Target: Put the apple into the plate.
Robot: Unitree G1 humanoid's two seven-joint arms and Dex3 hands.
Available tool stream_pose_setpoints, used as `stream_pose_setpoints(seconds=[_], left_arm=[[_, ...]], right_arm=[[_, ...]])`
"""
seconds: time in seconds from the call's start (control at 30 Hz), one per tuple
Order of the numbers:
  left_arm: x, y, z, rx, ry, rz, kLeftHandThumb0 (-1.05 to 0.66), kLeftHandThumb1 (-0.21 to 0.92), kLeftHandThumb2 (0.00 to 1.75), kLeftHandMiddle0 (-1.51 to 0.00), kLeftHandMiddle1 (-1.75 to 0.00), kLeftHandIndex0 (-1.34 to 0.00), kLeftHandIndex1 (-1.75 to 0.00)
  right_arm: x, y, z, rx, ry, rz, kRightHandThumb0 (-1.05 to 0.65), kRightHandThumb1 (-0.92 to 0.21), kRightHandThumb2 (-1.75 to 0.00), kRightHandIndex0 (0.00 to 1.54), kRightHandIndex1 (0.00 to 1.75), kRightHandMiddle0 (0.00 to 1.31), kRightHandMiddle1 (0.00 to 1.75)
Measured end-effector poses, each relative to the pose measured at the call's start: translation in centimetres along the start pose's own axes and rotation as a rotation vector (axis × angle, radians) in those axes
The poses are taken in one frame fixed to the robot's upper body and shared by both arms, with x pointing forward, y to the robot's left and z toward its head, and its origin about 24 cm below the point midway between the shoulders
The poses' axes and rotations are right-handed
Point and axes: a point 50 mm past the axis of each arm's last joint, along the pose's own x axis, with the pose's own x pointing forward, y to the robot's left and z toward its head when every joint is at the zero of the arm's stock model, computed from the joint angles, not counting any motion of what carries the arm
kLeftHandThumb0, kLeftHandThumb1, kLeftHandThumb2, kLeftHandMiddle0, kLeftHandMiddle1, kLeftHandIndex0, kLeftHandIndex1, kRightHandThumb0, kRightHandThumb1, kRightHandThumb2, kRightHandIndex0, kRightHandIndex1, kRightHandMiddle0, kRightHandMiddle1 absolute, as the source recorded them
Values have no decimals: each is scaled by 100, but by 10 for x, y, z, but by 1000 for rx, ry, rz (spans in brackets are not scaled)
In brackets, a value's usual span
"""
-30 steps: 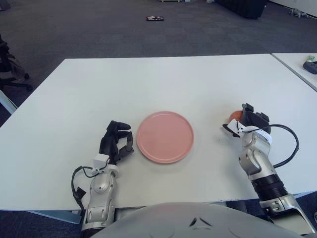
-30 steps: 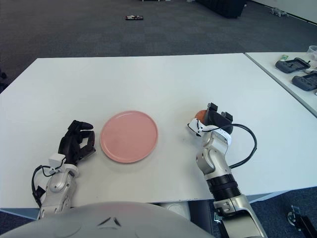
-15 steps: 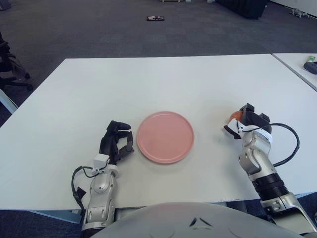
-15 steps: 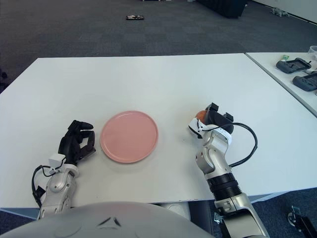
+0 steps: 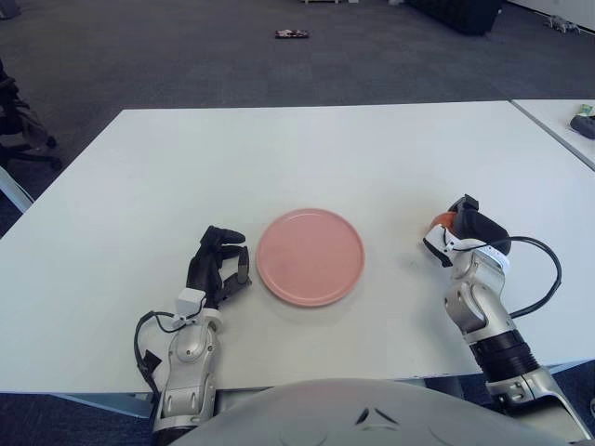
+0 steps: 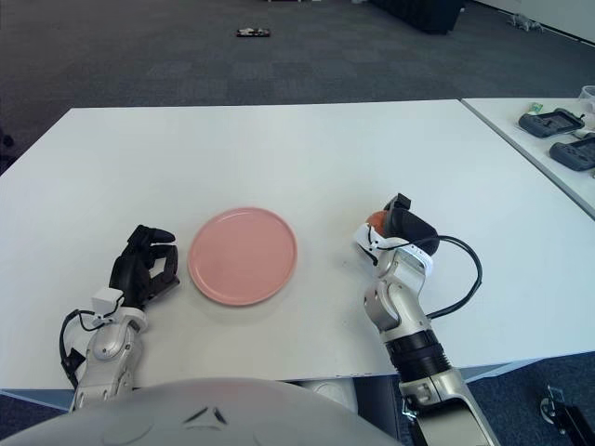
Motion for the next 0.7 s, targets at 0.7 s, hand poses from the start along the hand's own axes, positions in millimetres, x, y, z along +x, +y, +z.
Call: stream_pose_setpoints(seconds=[0.7], left_arm=[[0,0,0,-29,-5,5,-41,57,100,-65,-170,-41,-175]], right_arm=[[-9,5,-1,203,-13,-148,-49,-28,-136,135,175,64,175]])
